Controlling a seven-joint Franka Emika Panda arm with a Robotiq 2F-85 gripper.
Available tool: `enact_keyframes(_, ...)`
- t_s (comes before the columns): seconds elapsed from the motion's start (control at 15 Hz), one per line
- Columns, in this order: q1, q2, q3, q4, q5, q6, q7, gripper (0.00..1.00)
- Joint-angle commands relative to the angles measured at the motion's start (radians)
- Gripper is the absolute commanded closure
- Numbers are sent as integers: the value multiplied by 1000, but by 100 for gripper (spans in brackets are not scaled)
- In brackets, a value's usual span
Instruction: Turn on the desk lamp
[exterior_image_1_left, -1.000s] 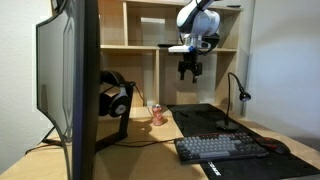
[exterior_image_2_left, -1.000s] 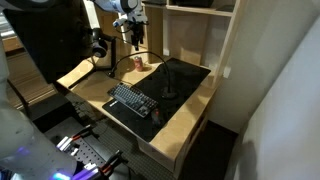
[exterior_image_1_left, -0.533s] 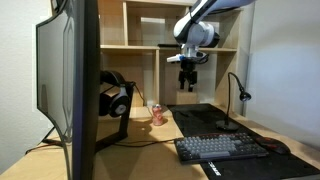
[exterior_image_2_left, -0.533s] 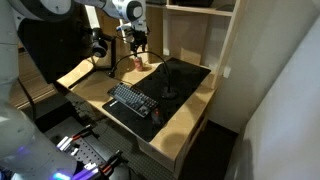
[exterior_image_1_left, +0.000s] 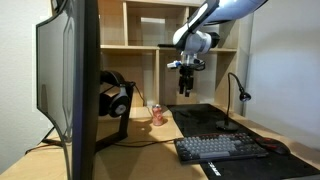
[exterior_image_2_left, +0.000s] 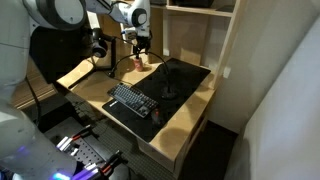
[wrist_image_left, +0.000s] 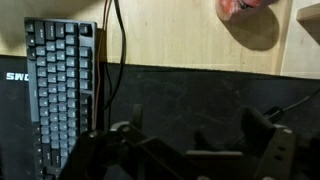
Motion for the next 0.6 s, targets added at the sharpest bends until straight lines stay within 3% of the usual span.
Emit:
enact_keyframes(0.0, -8, 108, -7, 113, 79, -13, 119, 0)
enact_keyframes(0.47, -52, 344, -19, 401, 185, 24, 399, 0)
enact_keyframes(0.53, -41, 266, -10, 286, 152, 28, 339, 0)
